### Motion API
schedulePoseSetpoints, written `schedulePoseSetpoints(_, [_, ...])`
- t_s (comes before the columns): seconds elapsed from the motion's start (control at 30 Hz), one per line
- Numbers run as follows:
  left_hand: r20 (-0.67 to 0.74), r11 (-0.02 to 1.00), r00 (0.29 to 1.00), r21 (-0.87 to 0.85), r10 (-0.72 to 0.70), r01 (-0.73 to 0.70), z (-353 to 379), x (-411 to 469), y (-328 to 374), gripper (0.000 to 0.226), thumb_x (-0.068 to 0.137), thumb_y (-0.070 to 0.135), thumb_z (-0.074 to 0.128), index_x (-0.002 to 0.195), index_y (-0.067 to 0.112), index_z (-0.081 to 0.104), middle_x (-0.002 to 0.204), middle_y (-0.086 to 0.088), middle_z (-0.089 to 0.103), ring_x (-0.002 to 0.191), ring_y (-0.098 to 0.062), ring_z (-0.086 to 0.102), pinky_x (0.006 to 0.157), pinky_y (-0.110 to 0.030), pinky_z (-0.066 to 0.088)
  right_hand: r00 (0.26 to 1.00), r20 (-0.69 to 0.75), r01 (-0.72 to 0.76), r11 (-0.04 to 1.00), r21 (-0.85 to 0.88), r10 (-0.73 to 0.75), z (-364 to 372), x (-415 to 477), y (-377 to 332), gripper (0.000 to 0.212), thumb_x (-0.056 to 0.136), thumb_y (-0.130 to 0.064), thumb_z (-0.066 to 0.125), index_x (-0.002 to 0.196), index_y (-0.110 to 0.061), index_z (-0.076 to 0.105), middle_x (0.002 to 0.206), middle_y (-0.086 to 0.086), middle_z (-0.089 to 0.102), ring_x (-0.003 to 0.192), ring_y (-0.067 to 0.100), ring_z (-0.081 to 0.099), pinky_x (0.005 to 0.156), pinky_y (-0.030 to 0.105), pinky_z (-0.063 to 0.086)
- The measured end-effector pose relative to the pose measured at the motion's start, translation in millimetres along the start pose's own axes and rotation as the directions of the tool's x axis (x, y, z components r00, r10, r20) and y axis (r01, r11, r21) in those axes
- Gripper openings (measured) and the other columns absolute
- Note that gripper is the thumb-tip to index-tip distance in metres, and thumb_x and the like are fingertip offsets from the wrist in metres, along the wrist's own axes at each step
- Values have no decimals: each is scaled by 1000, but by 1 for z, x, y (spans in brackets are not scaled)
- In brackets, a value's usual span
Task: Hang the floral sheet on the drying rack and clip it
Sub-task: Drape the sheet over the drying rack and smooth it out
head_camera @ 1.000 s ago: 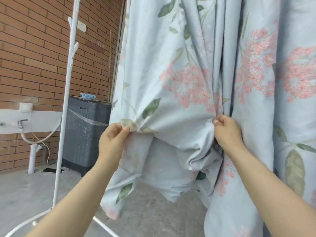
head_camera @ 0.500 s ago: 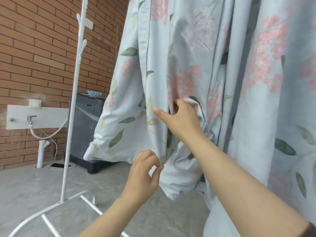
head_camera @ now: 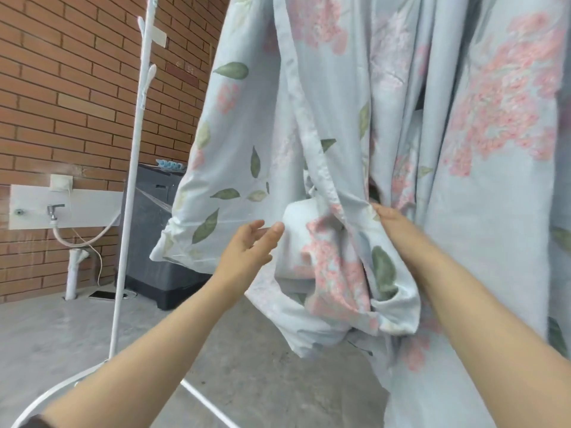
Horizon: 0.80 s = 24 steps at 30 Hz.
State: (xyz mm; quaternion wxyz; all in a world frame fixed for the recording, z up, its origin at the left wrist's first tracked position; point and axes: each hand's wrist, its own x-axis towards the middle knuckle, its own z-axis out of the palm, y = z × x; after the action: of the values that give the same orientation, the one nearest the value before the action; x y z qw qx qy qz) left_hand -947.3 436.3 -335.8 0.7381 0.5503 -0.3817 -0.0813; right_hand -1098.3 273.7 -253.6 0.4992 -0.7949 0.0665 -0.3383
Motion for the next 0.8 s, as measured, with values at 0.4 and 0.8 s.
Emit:
schedulePoseSetpoints(0.4, [-249, 934, 900, 71, 357, -350, 12, 38, 75, 18, 78, 31, 67, 80, 14, 71, 88, -22, 70, 81, -31, 68, 80, -49, 57, 957, -128, 155, 835, -529, -259, 18, 9, 9, 32, 99, -17, 45, 69, -4, 48, 66, 3, 50, 62, 13, 45, 62, 30, 34])
schedulePoseSetpoints(0.8, [130, 986, 978, -43, 166, -161, -14, -11, 25, 41, 82, 30, 71, 117, 16, 53, 104, -12, 71, 94, -21, 68, 81, -38, 55, 995, -7, 85, 879, -468, -100, 22, -4, 19, 53, 97, -41, 44, 146, -27, 31, 149, -7, 36, 132, 13, 39, 102, 22, 28])
